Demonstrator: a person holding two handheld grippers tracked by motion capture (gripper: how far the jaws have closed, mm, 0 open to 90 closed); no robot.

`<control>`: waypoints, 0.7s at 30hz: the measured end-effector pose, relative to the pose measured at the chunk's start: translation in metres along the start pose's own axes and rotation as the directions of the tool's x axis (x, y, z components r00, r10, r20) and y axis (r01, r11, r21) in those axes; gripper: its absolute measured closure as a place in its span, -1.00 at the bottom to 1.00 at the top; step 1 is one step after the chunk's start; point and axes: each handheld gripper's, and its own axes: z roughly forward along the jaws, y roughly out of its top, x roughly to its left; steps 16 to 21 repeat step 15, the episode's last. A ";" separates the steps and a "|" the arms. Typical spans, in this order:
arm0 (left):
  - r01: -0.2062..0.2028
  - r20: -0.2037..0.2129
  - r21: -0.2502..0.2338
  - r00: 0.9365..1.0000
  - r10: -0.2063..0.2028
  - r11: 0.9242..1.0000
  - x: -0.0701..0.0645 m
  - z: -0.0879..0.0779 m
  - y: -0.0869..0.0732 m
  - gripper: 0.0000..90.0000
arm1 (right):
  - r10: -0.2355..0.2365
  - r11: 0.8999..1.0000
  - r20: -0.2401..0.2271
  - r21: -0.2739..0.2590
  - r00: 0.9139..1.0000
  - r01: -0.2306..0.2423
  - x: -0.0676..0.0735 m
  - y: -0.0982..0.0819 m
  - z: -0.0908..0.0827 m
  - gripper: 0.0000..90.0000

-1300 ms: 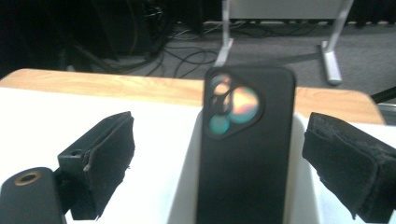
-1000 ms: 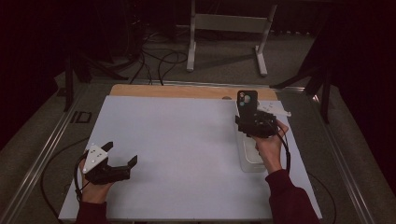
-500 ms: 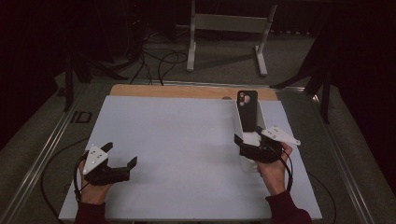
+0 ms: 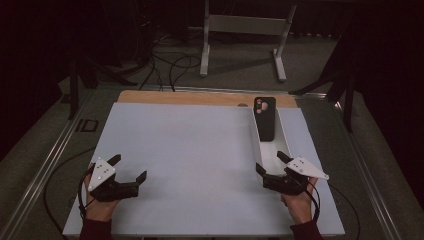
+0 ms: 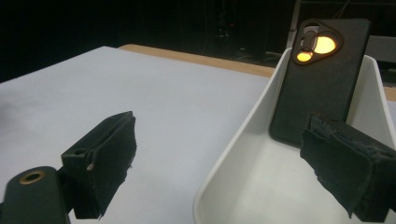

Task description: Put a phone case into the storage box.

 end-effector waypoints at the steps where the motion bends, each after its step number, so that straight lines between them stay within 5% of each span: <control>1: -0.005 0.003 -0.004 1.000 0.005 1.000 -0.001 0.000 0.000 -1.00 | -0.009 1.000 0.003 -0.003 1.000 0.009 0.000 -0.001 0.000 -0.77; 10: -0.042 0.014 0.000 0.999 0.042 0.999 -0.005 0.002 -0.003 -1.00 | -0.027 0.999 -0.015 -0.047 1.000 0.026 -0.002 -0.005 -0.015 -0.77; 21: -0.035 0.016 -0.009 0.999 0.035 0.999 -0.005 0.001 -0.002 -1.00 | -0.022 0.999 -0.019 -0.049 1.000 0.021 -0.002 -0.007 -0.015 -0.77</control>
